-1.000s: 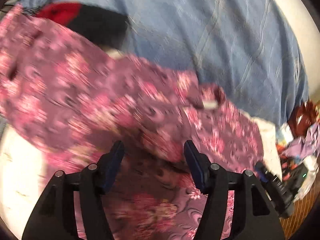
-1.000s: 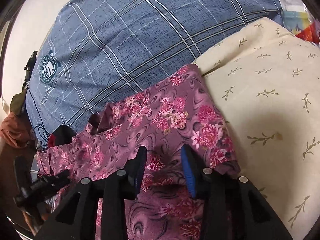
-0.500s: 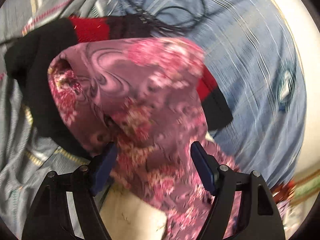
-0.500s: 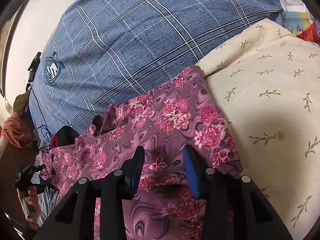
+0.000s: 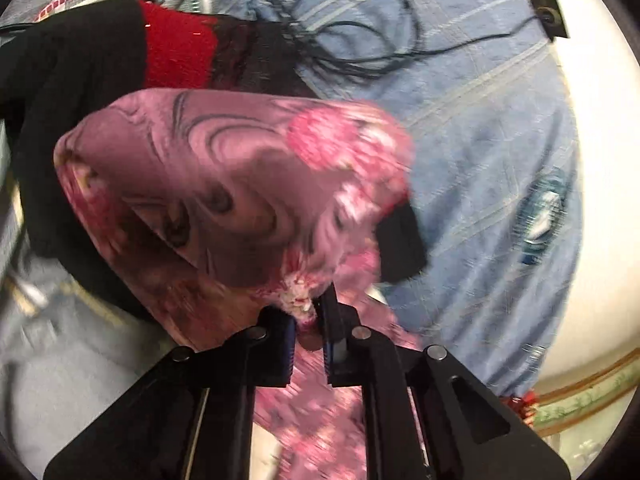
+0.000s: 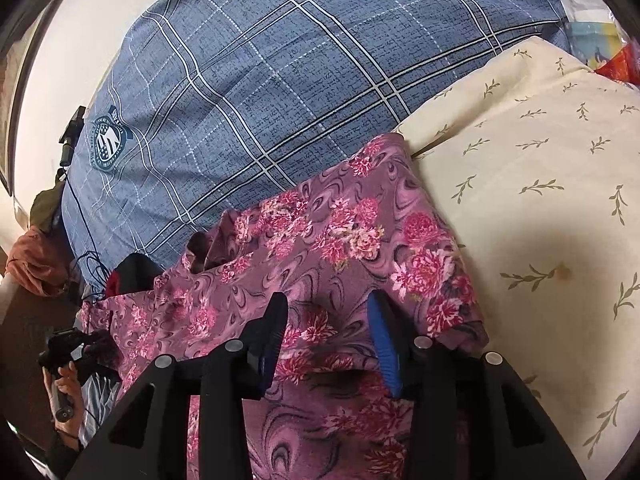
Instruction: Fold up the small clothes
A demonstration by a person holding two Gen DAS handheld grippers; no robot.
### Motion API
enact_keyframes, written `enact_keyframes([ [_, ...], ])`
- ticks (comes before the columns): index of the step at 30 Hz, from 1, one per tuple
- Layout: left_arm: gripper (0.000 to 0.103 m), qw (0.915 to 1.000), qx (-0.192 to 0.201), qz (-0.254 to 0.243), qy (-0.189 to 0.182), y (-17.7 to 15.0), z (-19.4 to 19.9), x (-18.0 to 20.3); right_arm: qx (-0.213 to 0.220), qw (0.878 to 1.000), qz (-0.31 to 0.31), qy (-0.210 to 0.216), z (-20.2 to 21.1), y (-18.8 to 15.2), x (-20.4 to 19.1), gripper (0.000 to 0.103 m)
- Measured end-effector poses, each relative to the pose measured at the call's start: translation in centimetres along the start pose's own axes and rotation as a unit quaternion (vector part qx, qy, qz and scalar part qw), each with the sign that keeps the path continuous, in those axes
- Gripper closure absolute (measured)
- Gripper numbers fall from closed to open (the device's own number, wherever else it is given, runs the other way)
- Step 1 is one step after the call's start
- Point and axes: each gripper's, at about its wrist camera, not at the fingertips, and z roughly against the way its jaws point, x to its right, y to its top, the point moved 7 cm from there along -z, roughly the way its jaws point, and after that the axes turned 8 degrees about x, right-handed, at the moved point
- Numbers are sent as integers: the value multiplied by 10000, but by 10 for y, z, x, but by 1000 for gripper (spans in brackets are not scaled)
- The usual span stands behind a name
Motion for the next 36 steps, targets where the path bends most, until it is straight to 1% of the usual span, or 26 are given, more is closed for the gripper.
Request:
enact_keyframes([
  [2, 95, 9998, -49, -50, -161, -11, 5, 16, 6, 10000, -9, 18, 0, 0, 0, 59],
  [6, 95, 9984, -287, -248, -420, -44, 6, 49, 23, 10000, -38, 59, 1, 0, 0, 59],
  [8, 95, 9971, -439, -313, -532, -65, -4, 68, 33, 9999, -69, 95, 1, 0, 1, 59],
  [10, 95, 9951, -670, -328, -644, -86, -16, 88, 37, 9999, -80, 108, 1, 1, 1, 59],
  [14, 95, 9893, -1147, -441, -783, -143, -46, 125, 45, 9998, -112, 154, 1, 1, 1, 59],
  [19, 95, 9774, -1869, -605, -776, -224, -87, 159, 61, 9996, -163, 230, 2, 1, 2, 59],
  [22, 95, 9690, -2264, -723, -676, -270, -105, 167, 76, 9994, -205, 286, 2, 1, 3, 59],
  [23, 95, 9666, -2352, -765, -667, -279, -109, 169, 79, 9993, -211, 294, 3, 1, 3, 59],
  [24, 94, 9624, -2490, -842, -688, -291, -110, 171, 81, 9993, -219, 306, 3, 1, 3, 59],
  [26, 92, 9570, -2620, -1009, -733, -299, -104, 175, 81, 9992, -233, 322, 3, 1, 3, 59],
  [27, 85, 9542, -2664, -1099, -804, -300, -98, 174, 79, 9992, -239, 326, 3, 1, 3, 59],
  [28, 78, 9525, -2655, -1194, -892, -299, -88, 173, 76, 9991, -247, 333, 3, 2, 3, 59],
  [29, 63, 9528, -2582, -1279, -961, -293, -75, 168, 70, 9991, -257, 337, 3, 2, 3, 59],
  [30, 53, 9565, -2352, -1406, -999, -281, -57, 161, 59, 9991, -266, 336, 4, 2, 3, 59],
  [32, 46, 9647, -1908, -1543, -955, -255, -33, 146, -55, 9994, -228, 248, 3, 2, 1, 59],
  [33, 44, 9708, -1549, -1656, -783, -235, -18, 133, -143, 9997, -155, 141, 2, 2, -2, 58],
  [34, 44, 9753, -1238, -1725, -604, -217, -7, 120, -233, 9997, 56, 14, 3, 4, -11, 54],
  [35, 44, 9781, -1017, -1749, -495, -205, -1, 110, -255, 9994, 210, 69, 4, 4, -22, 50],
  [36, 44, 9812, -767, -1731, -376, -190, 7, 98, -304, 9986, 337, 254, 5, 3, -36, 44],
])
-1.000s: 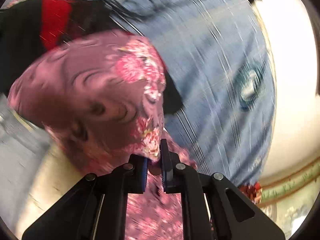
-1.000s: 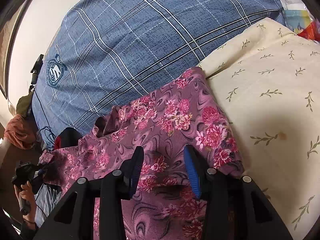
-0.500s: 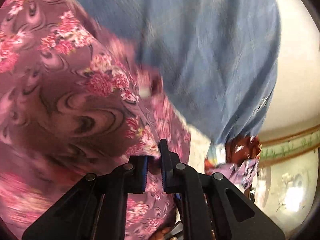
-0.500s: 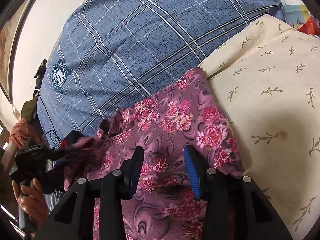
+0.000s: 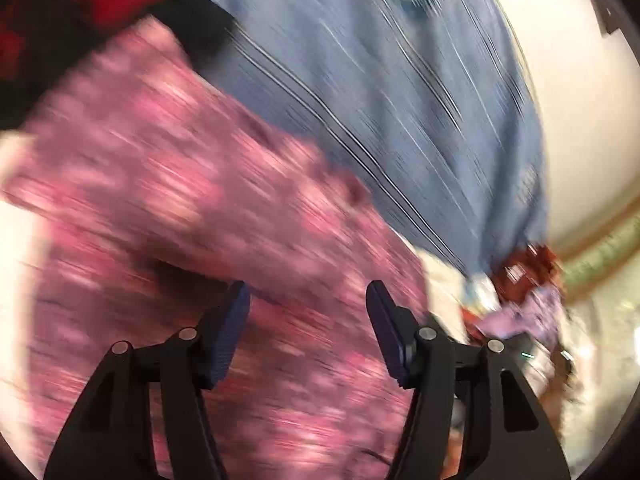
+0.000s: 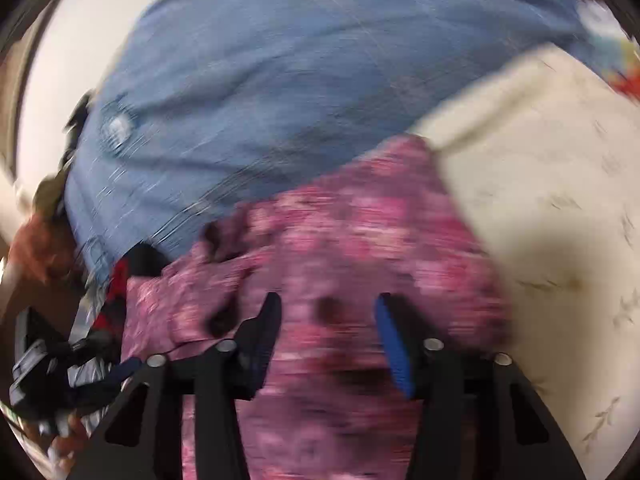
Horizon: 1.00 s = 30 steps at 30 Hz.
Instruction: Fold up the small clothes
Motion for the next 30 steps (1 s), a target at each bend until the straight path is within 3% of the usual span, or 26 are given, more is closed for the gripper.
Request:
enact_keyframes([
  [1, 44, 9998, 152, 72, 95, 6, 7, -13, -137, 9996, 72, 231, -3, -2, -17, 39],
  [2, 44, 9994, 235, 199, 135, 11, 10, -23, -381, 9983, 90, 426, -10, -7, -34, 28],
  [5, 44, 9978, 182, 626, -149, 19, 11, -38, -902, 9947, 194, 460, -40, -21, -64, 27],
  [9, 44, 9980, 320, 539, -103, 24, 15, -42, -1195, 9908, -161, 609, -77, -33, -82, 30],
  [10, 44, 9981, 301, 525, -135, 24, 16, -43, -1147, 9910, -164, 663, -81, -32, -87, 38],
  [11, 44, 9982, 280, 518, -142, 23, 13, -35, -1105, 9903, -227, 813, -84, -30, -91, 78],
  [12, 44, 9982, 263, 516, -153, 22, 13, -36, -1158, 9882, -325, 947, -85, -30, -95, 92],
  [15, 43, 9984, 198, 502, -153, 20, 11, -35, -701, 9905, -329, 1135, -66, -6, -97, 93],
  [18, 39, 9981, 133, 577, -165, 19, 9, -37, -81, 9942, -388, 999, -33, 27, -72, 103],
  [20, 38, 9979, 44, 614, -181, 17, 6, -37, 344, 9964, -532, 555, -14, 47, -31, 103],
  [22, 38, 9979, -62, 629, -116, 12, 0, -37, 414, 9952, -884, 86, -5, 50, 13, 103],
  [25, 38, 9977, -193, 647, -9, 7, -6, -38, 148, 9880, -1497, 356, -6, 41, 34, 95],
  [28, 38, 9981, -155, 588, 52, 6, -8, -37, -272, 9870, -1316, 879, -18, 26, 2, 87],
  [30, 38, 9985, -141, 530, 66, 5, -8, -36, -831, 9877, -945, 930, -39, 8, -28, 60],
])
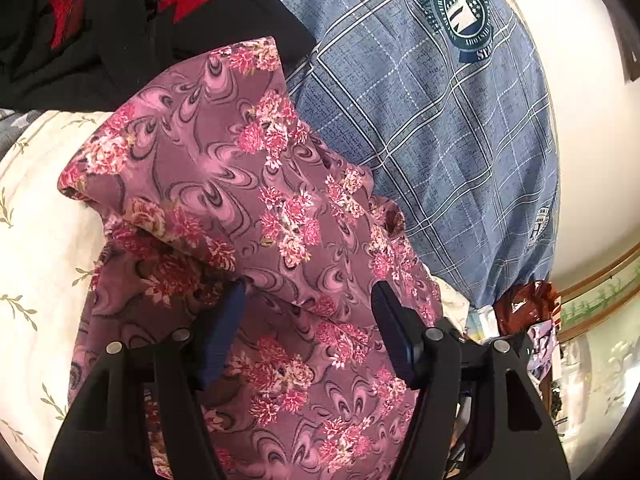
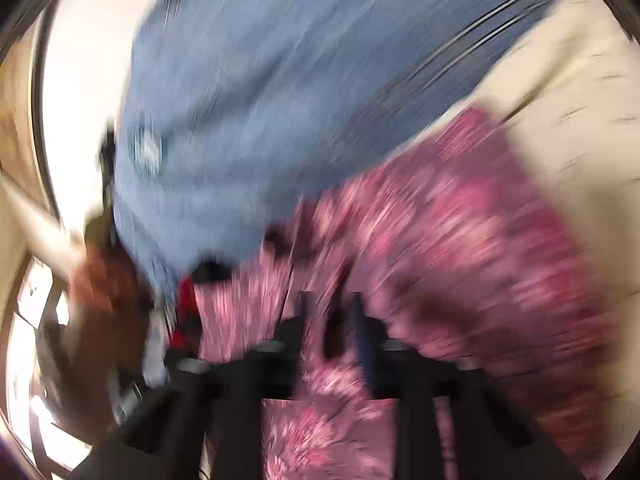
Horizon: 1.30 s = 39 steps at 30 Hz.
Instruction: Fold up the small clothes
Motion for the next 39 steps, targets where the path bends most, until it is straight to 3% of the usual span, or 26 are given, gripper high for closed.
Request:
enact_keyframes([
  [3, 38, 10000, 10, -27, -55, 0, 0, 1, -393, 9979, 298, -418, -35, -19, -11, 60],
  [6, 38, 9999, -24, -37, -110, -1, -1, 3, -366, 9978, 332, -440, -54, -26, -16, 63],
  [7, 38, 9999, -42, -62, -124, -2, -2, 4, -352, 9978, 429, -354, -55, -26, -22, 71],
  [8, 38, 9999, -62, -96, -115, -3, -2, 6, -324, 9977, 515, -287, -55, -24, -26, 92],
  [13, 31, 9999, -29, -151, -39, -6, -3, 8, 568, 9961, 668, -80, -8, 10, -41, 93],
  [17, 28, 9998, -154, -126, 89, -11, -14, 4, 1098, 9919, 364, -525, 39, 39, 1, 93],
  [20, 28, 9993, -272, -44, 238, -16, -26, -3, 1164, 9887, 125, -932, 57, 42, 41, 93],
  [21, 28, 9994, -237, -59, 260, -15, -28, -3, 1168, 9882, 27, -990, 60, 40, 50, 100],
  [24, 33, 9991, -63, -200, 356, -11, -27, -1, 1045, 9893, -236, -993, 60, 36, 72, 100],
  [28, 35, 9990, -43, -267, 368, -11, -27, -2, 834, 9930, -554, -621, 53, 32, 71, 91],
  [29, 35, 9990, -68, -249, 367, -11, -29, -3, 862, 9924, -700, -526, 54, 32, 72, 77],
  [30, 35, 9989, -79, -252, 380, -11, -31, -3, 864, 9920, -776, -492, 52, 33, 71, 56],
  [32, 39, 9985, -35, -320, 438, -11, -32, -2, 717, 9926, -662, -718, 44, 30, 70, 50],
  [34, 56, 9976, 37, -494, 482, -10, -31, 2, 528, 9932, -170, -1020, 36, 29, 63, 73],
  [35, 65, 9970, 78, -573, 508, -9, -30, 3, 522, 9929, 161, -1056, 35, 31, 54, 92],
  [39, 66, 9965, -52, -544, 628, -10, -38, -3, 1084, 9884, 586, -884, 65, 42, 31, 93],
])
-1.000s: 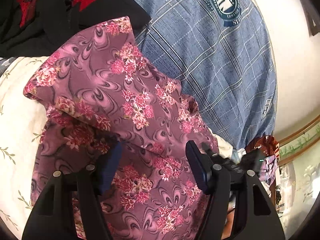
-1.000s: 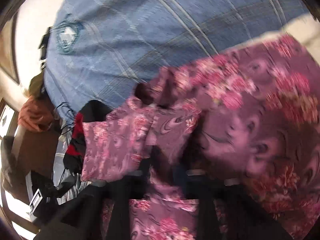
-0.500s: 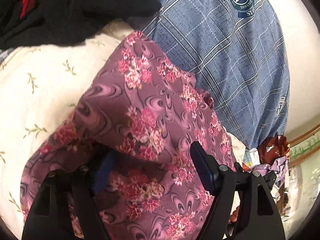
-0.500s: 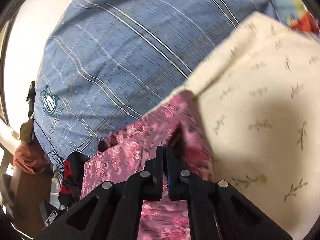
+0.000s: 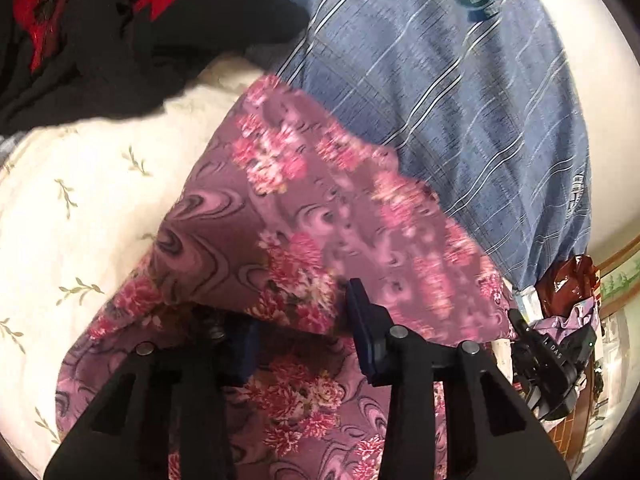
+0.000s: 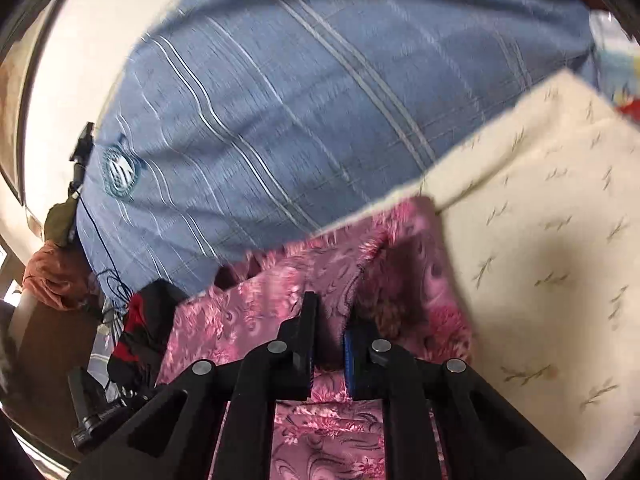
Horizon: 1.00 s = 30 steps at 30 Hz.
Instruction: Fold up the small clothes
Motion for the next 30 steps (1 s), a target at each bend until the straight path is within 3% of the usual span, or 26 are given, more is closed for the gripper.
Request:
enact_keyframes([
  [3, 67, 9999, -118, 35, 16, -2, -3, -4, -368, 9977, 153, -556, -11, -15, 26, 92],
  [5, 67, 9997, -217, -85, -50, -6, 2, 1, -774, 9944, 134, -704, -20, -30, 42, 91],
  [6, 67, 9991, -358, -76, -205, -10, 9, 5, -671, 9958, 24, -625, -13, -29, 43, 86],
  [8, 67, 9968, -460, 105, -641, -12, 25, 14, -419, 9978, -356, -374, 4, -21, 42, 85],
  [9, 65, 9953, -384, 210, -861, -9, 39, 18, -299, 9980, -473, -284, 13, -17, 42, 85],
  [11, 58, 9956, -166, 74, -920, 5, 63, 23, -66, 9984, -512, -249, 33, -7, 41, 85],
  [15, 49, 9982, 129, -544, -222, 39, 72, 19, 17, 9997, -233, -76, 43, -1, 20, 85],
  [19, 48, 9945, -349, -916, 363, 39, 40, 7, -212, 9997, 38, 106, 20, -11, -5, 83],
  [22, 48, 9829, -759, -1336, 1013, 11, 9, -14, -410, 9990, 147, -137, 1, -27, 2, 81],
  [24, 45, 9706, -482, -1887, 1414, 3, 2, -18, -769, 9959, 120, -459, -15, -47, 21, 88],
  [25, 45, 9635, -462, -2155, 1521, -1, 3, -14, -557, 9979, 161, -300, -11, -46, 23, 89],
  [27, 45, 9612, -526, -2261, 1490, -5, 10, -6, -700, 9969, 184, -322, -6, -45, 22, 89],
  [30, 44, 9681, -425, -2213, 1093, -7, 32, 7, -414, 9988, 154, -195, 24, -31, 17, 78],
])
